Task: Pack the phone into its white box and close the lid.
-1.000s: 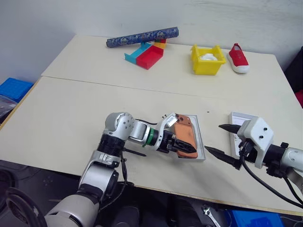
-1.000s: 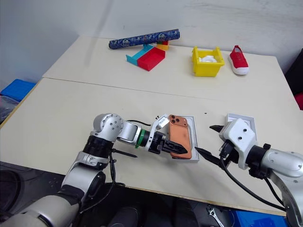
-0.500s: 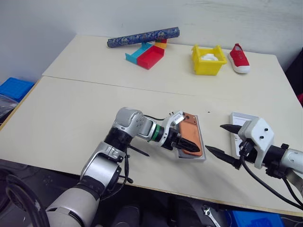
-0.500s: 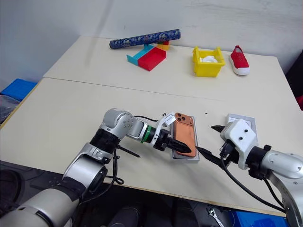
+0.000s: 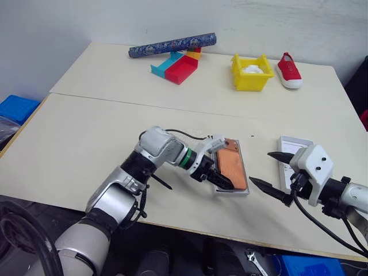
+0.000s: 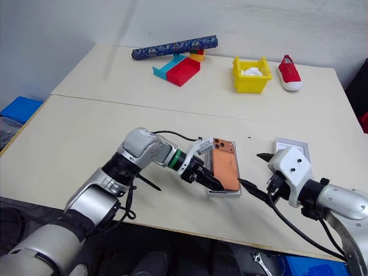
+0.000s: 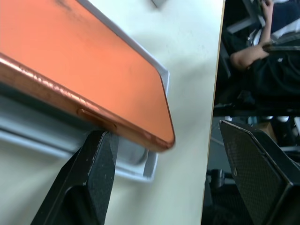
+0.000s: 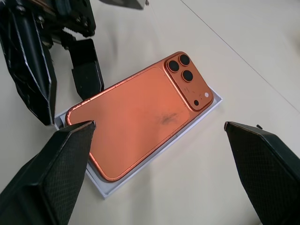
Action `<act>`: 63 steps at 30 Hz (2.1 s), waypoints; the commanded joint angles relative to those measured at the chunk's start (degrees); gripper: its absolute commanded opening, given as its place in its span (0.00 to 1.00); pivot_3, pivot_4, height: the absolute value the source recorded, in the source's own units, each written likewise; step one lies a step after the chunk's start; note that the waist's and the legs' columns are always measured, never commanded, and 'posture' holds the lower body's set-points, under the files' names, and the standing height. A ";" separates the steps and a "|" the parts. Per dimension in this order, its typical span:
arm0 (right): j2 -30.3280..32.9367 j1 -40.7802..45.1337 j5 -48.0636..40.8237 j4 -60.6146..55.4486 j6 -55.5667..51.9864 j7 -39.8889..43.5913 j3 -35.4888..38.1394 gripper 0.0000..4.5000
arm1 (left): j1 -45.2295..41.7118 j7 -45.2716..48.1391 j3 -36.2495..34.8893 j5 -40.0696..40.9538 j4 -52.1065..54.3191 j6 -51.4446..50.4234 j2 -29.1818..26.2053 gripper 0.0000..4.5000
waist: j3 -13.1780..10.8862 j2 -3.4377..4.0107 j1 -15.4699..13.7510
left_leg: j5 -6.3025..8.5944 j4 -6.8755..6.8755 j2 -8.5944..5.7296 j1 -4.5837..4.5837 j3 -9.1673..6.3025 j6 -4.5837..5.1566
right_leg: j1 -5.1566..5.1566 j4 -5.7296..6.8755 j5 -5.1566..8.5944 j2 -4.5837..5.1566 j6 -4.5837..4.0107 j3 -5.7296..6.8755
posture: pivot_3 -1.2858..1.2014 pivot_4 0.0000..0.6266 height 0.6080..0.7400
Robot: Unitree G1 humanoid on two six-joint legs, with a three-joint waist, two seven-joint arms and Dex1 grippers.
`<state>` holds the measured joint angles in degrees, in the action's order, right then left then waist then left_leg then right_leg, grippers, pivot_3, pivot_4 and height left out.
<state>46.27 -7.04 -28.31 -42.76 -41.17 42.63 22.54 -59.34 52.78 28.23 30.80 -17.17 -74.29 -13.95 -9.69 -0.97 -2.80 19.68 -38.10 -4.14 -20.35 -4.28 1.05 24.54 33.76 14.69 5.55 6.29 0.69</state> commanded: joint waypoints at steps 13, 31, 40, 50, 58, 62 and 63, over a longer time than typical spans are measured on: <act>0.13 -1.88 -1.26 -2.68 -2.96 -3.37 1.12 1.00 | 6.48 5.83 -10.34 2.06 15.85 7.36 -13.91 0.79 | -0.03 0.08 0.53 | -0.01 -0.03 0.04 0.02 -0.01 0.03 | -0.01 0.03 0.01 0.00 -0.02 -0.03 | 0.52 0.24 1.00; -18.34 9.27 -0.49 1.02 -26.57 -34.04 4.71 1.00 | 20.63 14.09 -19.06 -3.97 24.16 47.88 -18.27 0.99 | -0.05 0.14 0.17 | -0.04 -0.08 0.02 0.01 0.02 0.11 | 0.00 0.05 0.00 0.06 -0.06 -0.07 | 0.52 0.24 1.00; -23.18 15.06 5.63 12.93 -21.81 -39.05 -0.69 0.92 | 18.98 12.09 -20.16 -4.30 23.69 49.31 -16.46 1.00 | -0.05 0.16 1.14 | -0.07 -0.05 -0.03 0.00 0.05 0.18 | 0.01 0.23 -0.01 0.00 -0.05 -0.06 | 0.52 0.24 1.00; -25.70 15.17 8.80 16.25 -18.44 -39.44 -4.58 0.18 | 19.26 11.52 -20.07 -5.40 23.04 49.89 -16.64 1.00 | -0.05 0.18 1.76 | -0.08 -0.05 -0.02 0.04 0.09 0.19 | 0.03 0.35 -0.01 -0.04 -0.04 -0.11 | 0.52 0.24 1.00; -24.67 16.35 2.62 6.54 -24.45 -35.70 -0.78 0.01 | 21.13 11.66 -19.95 -6.06 23.32 49.41 -17.76 1.00 | -0.07 0.20 1.66 | -0.08 -0.05 -0.03 0.04 0.10 0.20 | 0.03 0.36 -0.01 -0.04 -0.04 -0.12 | 0.52 0.24 1.00; -27.95 20.96 -13.64 -0.08 -35.73 -30.21 5.44 0.01 | 22.55 12.75 -19.96 -7.22 22.25 50.50 -19.61 1.00 | -0.12 0.28 1.88 | -0.08 -0.05 0.02 0.04 0.09 0.19 | 0.06 0.35 -0.01 -0.05 -0.04 -0.13 | 0.52 0.24 1.00; -30.08 22.78 -18.77 -0.74 -38.72 -30.06 7.59 0.01 | 22.76 12.92 -20.10 -7.42 21.89 50.73 -20.07 1.00 | -0.11 0.28 1.93 | -0.08 -0.05 0.04 0.05 0.09 0.19 | 0.05 0.35 -0.01 -0.05 -0.04 -0.13 | 0.52 0.24 1.00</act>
<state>18.56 13.51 -37.60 -39.58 -74.73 11.05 26.17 -36.92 65.12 9.30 24.08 4.83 -24.85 -33.05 -9.81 -0.68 -0.87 19.59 -38.15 -4.06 -20.29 -4.21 1.25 24.57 34.09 14.68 5.50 6.24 0.57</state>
